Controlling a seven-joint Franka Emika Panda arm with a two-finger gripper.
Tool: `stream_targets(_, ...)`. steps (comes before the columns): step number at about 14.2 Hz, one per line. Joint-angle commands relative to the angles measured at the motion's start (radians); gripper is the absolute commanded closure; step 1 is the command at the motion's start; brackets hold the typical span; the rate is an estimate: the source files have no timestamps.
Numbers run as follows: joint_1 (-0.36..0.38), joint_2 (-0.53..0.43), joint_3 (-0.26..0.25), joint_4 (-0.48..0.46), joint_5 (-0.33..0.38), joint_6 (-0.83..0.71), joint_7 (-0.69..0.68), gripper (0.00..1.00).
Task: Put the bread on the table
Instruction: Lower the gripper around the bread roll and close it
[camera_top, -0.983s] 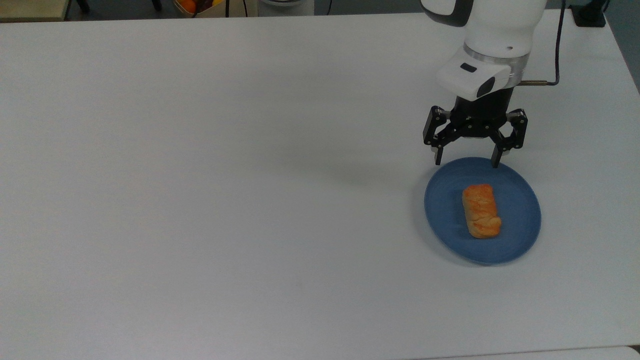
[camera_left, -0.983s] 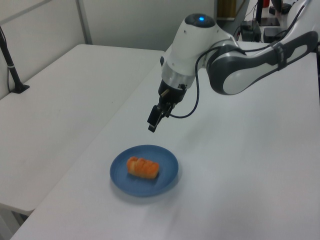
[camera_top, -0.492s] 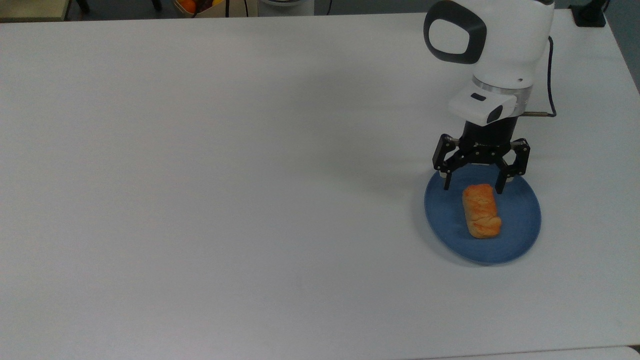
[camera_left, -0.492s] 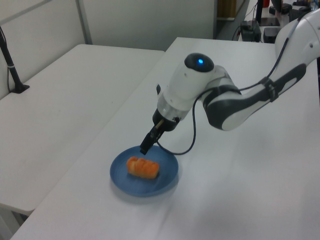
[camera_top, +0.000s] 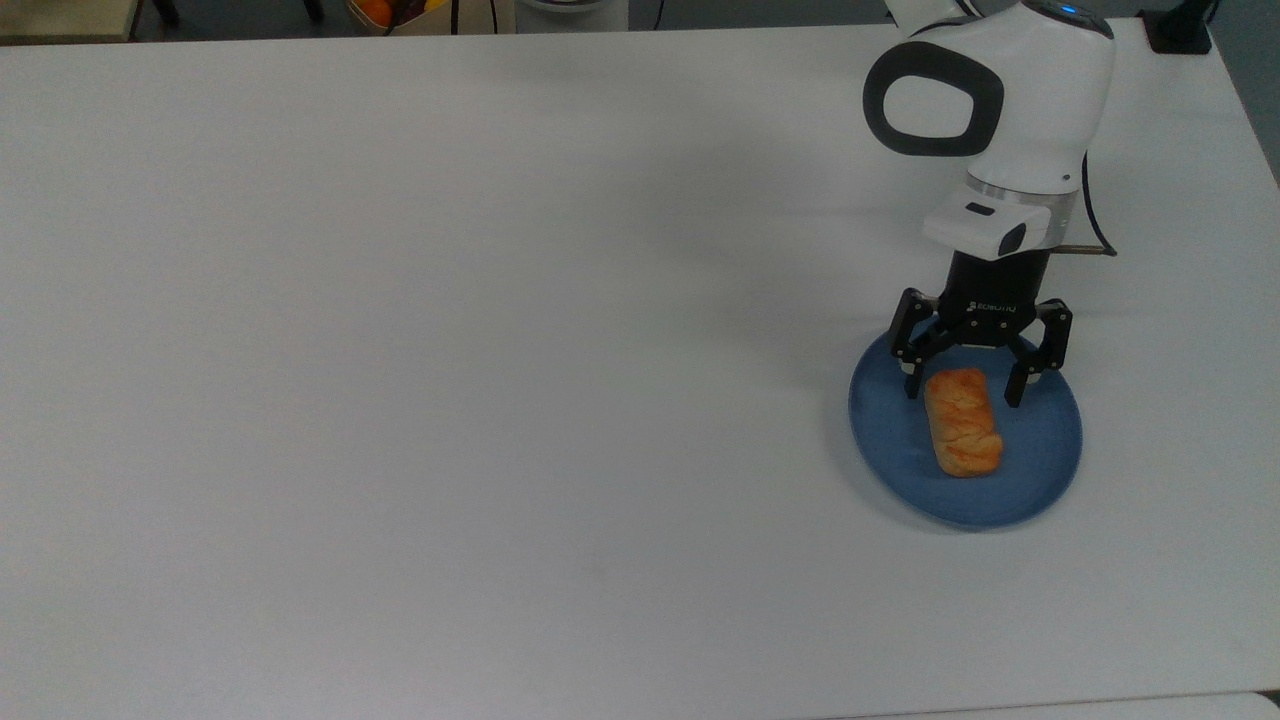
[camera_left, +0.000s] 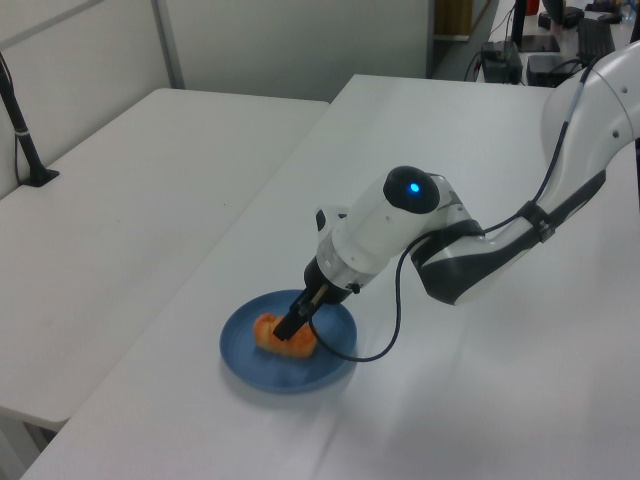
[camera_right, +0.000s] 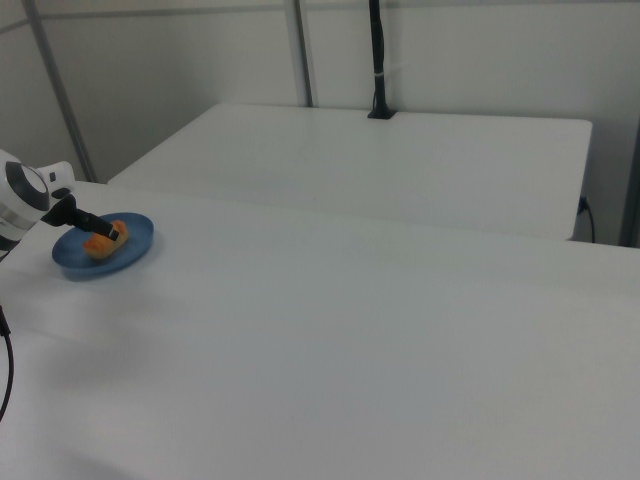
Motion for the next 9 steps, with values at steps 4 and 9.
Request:
stream_targets(4,0.007,0.037,-0.001,0.027,-0.052,0.037,0.062,0.00)
stream_targets(9,0.005,0.043,0.016,0.018,-0.094,0.037,0.061,0.05)
